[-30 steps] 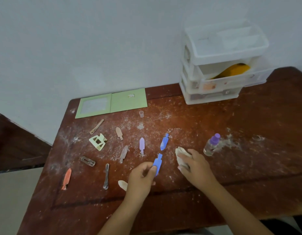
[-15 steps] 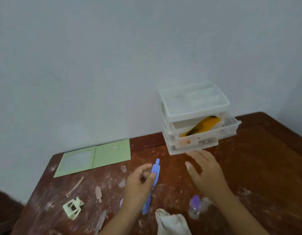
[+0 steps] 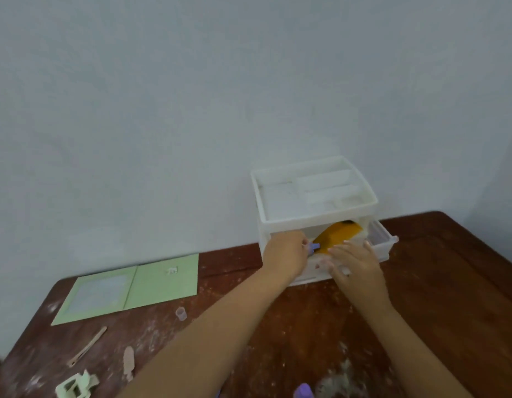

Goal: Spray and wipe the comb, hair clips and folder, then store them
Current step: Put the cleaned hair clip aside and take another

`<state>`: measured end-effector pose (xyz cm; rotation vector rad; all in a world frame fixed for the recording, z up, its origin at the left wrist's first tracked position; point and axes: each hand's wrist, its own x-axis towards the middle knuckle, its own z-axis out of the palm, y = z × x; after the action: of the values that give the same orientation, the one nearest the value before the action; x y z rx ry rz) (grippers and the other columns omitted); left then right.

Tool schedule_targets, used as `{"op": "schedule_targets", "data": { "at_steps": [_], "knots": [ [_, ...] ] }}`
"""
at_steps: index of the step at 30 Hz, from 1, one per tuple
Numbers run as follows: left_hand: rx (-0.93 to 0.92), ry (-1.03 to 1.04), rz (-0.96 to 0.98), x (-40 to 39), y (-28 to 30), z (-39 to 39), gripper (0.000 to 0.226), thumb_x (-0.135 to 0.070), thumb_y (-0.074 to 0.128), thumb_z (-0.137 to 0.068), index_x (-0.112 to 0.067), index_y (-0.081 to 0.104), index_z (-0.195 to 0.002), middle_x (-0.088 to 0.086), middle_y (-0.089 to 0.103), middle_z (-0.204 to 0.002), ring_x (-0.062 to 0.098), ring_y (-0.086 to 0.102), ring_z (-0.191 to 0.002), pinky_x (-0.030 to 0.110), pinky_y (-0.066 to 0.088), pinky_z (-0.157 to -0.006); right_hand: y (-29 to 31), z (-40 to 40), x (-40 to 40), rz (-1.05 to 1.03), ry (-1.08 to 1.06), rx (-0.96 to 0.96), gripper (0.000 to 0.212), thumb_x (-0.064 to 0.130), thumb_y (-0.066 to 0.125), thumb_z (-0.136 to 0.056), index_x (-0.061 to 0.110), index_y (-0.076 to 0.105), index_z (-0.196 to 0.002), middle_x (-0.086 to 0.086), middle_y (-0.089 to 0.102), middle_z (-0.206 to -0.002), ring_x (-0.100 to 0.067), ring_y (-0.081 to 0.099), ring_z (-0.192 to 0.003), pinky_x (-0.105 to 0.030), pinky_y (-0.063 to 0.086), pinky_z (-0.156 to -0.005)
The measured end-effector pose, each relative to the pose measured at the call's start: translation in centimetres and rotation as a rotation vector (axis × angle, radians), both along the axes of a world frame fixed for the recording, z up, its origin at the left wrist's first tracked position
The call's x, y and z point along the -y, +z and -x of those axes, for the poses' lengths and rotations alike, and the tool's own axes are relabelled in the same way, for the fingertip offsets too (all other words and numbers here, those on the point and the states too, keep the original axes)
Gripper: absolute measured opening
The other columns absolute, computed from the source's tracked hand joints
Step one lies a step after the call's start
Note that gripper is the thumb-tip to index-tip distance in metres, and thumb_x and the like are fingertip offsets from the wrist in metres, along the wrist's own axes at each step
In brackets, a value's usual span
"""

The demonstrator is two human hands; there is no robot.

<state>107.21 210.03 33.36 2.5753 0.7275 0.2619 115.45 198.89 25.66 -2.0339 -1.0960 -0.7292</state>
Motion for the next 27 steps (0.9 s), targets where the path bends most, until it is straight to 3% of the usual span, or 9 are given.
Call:
{"op": "schedule_targets", "data": {
  "at_steps": [3, 5, 8, 12, 15, 19, 22, 24, 27],
  "knots": [
    [-0.084, -0.052, -0.185, -0.2, -0.6, -0.1, 0.032, -0.026, 0.041, -0.095, -0.003, 0.062, -0.100, 0.016, 0.064, -0.105, 0.031, 0.057, -0.103, 0.033, 0.042, -0.077, 0.5, 0.3, 0.0, 0.041, 0.007, -0.022, 0.030, 0.024, 0.053, -0.072, 0.001, 0.072, -0.077, -0.016, 0.071, -0.082, -0.033, 0.067, -0.084, -0.060, 0.035, -0.088],
    [-0.055, -0.071, -0.294, -0.6, -0.8, 0.8, 0.033, -0.026, 0.040, -0.095, -0.004, 0.060, -0.110, 0.015, 0.061, -0.113, 0.031, 0.053, -0.108, 0.036, 0.043, -0.085, 0.4, 0.4, 0.2, 0.082, -0.003, -0.059, 0.030, 0.022, 0.055, -0.071, -0.001, 0.071, -0.081, -0.019, 0.070, -0.086, -0.037, 0.066, -0.087, -0.061, 0.035, -0.089],
    [0.052, -0.124, -0.330, -1.3, -1.4, 3.7, 0.033, -0.022, 0.044, -0.092, -0.008, 0.057, -0.119, 0.013, 0.057, -0.124, 0.033, 0.047, -0.116, 0.040, 0.040, -0.094, 0.6, 0.9, 0.2, 0.155, -0.004, -0.113, 0.047, 0.030, 0.044, -0.073, -0.005, 0.068, -0.092, -0.025, 0.067, -0.098, -0.042, 0.061, -0.096, -0.060, 0.036, -0.093],
    [0.211, -0.097, -0.323, -2.1, -3.8, 11.0, 0.035, -0.022, 0.046, -0.081, -0.003, 0.068, -0.101, 0.020, 0.066, -0.106, 0.039, 0.062, -0.097, 0.045, 0.050, -0.085, 2.0, 5.5, 0.4, -0.022, 0.001, -0.049, 0.038, 0.022, 0.051, -0.078, -0.007, 0.066, -0.098, -0.027, 0.065, -0.101, -0.040, 0.061, -0.096, -0.042, 0.044, -0.090],
    [0.115, 0.045, -0.249, -2.0, -7.8, 18.5, 0.028, -0.014, 0.057, -0.078, -0.002, 0.067, -0.101, 0.020, 0.066, -0.108, 0.039, 0.062, -0.099, 0.047, 0.049, -0.086, 2.9, 12.5, 1.4, -0.153, 0.173, -0.052, 0.027, 0.014, 0.054, -0.082, -0.007, 0.065, -0.096, -0.022, 0.065, -0.096, -0.028, 0.056, -0.096, -0.024, 0.040, -0.092],
    [-0.019, 0.243, -0.184, -0.6, -13.3, 29.3, 0.032, -0.019, 0.059, -0.073, -0.003, 0.068, -0.098, 0.019, 0.068, -0.100, 0.039, 0.066, -0.088, 0.049, 0.054, -0.074, -1.1, 21.8, 2.5, 0.014, 0.405, -0.235, 0.025, 0.016, 0.053, -0.079, -0.002, 0.068, -0.089, -0.012, 0.066, -0.090, -0.016, 0.054, -0.091, -0.012, 0.035, -0.093],
    [-0.111, 0.383, -0.124, 1.4, -15.9, 35.5, 0.034, -0.027, 0.057, -0.076, -0.004, 0.068, -0.099, 0.017, 0.068, -0.100, 0.037, 0.066, -0.091, 0.048, 0.052, -0.078, -6.1, 25.6, 3.2, 0.217, 0.409, -0.367, 0.034, 0.026, 0.051, -0.078, 0.002, 0.070, -0.092, -0.011, 0.067, -0.093, -0.016, 0.054, -0.094, -0.019, 0.036, -0.092],
    [-0.150, 0.488, -0.060, 2.6, -16.9, 38.1, 0.031, -0.018, 0.067, -0.075, -0.003, 0.067, -0.103, 0.019, 0.067, -0.105, 0.041, 0.062, -0.098, 0.052, 0.049, -0.083, -8.1, 26.4, 3.2, 0.290, 0.353, -0.392, 0.037, 0.029, 0.050, -0.076, 0.002, 0.069, -0.092, -0.013, 0.066, -0.094, -0.017, 0.051, -0.095, -0.027, 0.038, -0.089],
    [-0.186, 0.551, -0.024, 3.4, -17.8, 40.2, 0.032, -0.014, 0.067, -0.075, -0.002, 0.066, -0.105, 0.019, 0.066, -0.107, 0.043, 0.061, -0.099, 0.054, 0.048, -0.084, -9.3, 26.5, 2.5, 0.417, 0.252, -0.373, 0.043, 0.034, 0.049, -0.073, 0.004, 0.065, -0.099, -0.015, 0.063, -0.102, -0.025, 0.050, -0.099, -0.035, 0.033, -0.092]
  ]
}}
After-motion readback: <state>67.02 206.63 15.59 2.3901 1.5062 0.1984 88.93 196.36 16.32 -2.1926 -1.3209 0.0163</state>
